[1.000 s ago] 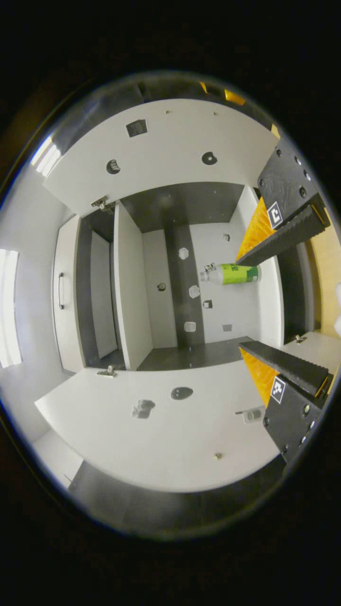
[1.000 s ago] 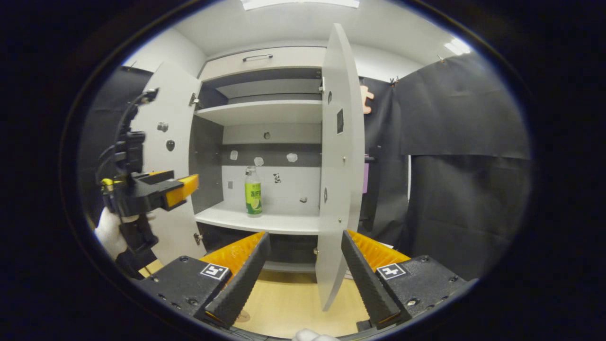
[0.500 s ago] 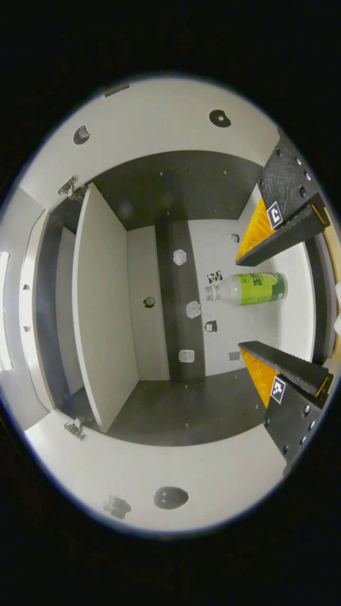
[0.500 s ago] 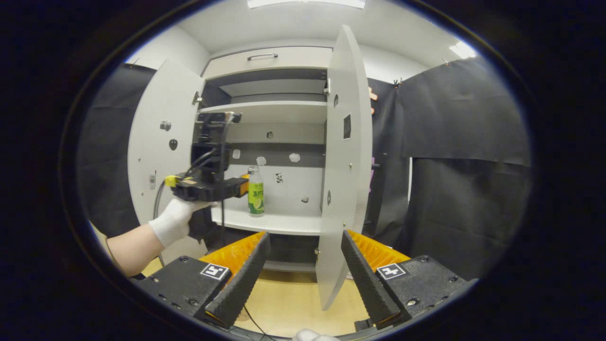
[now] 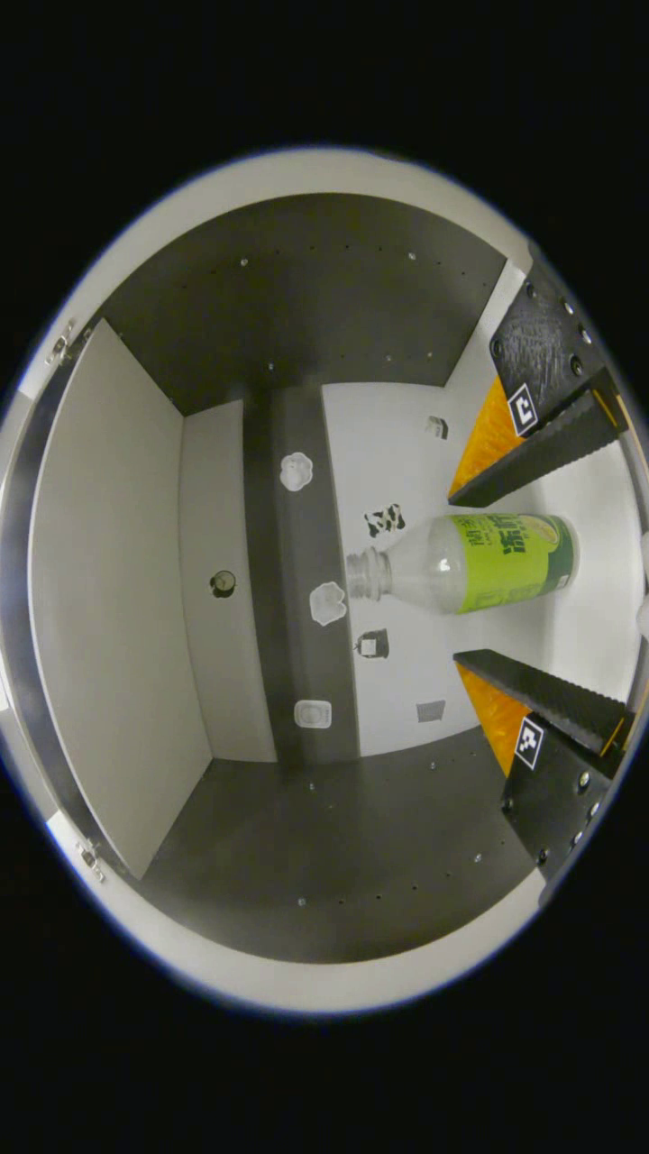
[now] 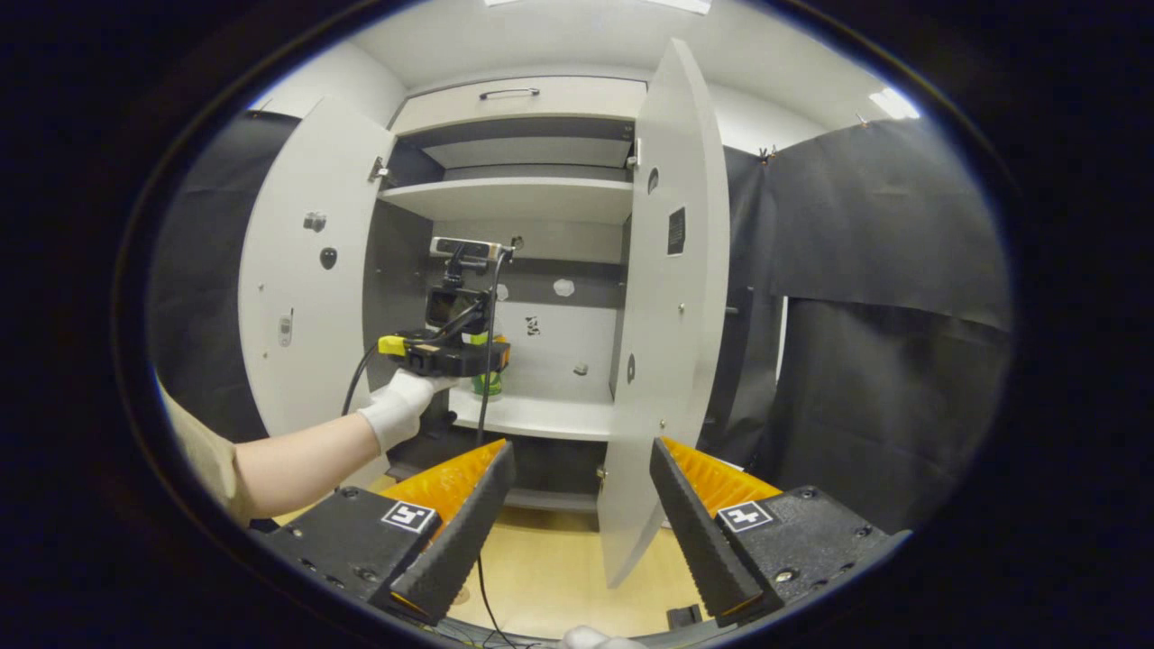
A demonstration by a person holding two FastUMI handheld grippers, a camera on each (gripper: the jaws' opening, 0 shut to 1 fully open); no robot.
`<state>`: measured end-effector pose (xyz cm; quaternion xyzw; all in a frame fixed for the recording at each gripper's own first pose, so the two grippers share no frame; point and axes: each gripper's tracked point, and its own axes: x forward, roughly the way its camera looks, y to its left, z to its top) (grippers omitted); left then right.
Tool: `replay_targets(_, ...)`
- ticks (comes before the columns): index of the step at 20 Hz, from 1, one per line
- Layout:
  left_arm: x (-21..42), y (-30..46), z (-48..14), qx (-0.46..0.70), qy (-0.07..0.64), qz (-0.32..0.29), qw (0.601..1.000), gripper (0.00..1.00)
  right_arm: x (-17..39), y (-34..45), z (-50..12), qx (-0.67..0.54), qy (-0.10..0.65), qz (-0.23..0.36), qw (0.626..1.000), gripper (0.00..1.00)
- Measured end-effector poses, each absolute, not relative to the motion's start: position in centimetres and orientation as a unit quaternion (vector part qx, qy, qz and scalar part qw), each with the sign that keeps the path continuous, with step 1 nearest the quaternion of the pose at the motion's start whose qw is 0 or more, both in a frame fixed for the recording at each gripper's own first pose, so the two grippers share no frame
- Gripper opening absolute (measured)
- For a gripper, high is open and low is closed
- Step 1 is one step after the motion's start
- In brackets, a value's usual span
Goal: Grasp the bottle in the cabinet with the left hand and place it on the coaster, then close the right door with the right hand and the left door with the left hand.
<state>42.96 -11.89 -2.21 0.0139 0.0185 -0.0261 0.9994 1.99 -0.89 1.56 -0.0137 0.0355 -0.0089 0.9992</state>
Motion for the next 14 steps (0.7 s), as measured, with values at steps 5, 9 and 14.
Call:
replay_targets(5, 45.4, -11.6, -3.5, 0.001, 0.034, -0.020, 0.999, 0.97, 2.3, -1.9, 1.2, -0.010, 0.041, -0.021, 0.999, 0.99)
replay_targets(9, 46.7, -10.8, -4.1, -0.023, 0.044, -0.016, 0.999, 0.81, 2.4, -2.4, 0.7, -0.005, 0.047, -0.027, 0.999, 1.00)
replay_targets(14, 43.8, -10.1, -2.6, -0.021, 0.042, -0.027, 0.999, 0.79, 2.5, -2.7, 0.4, 0.006, 0.045, -0.031, 0.999, 0.99)
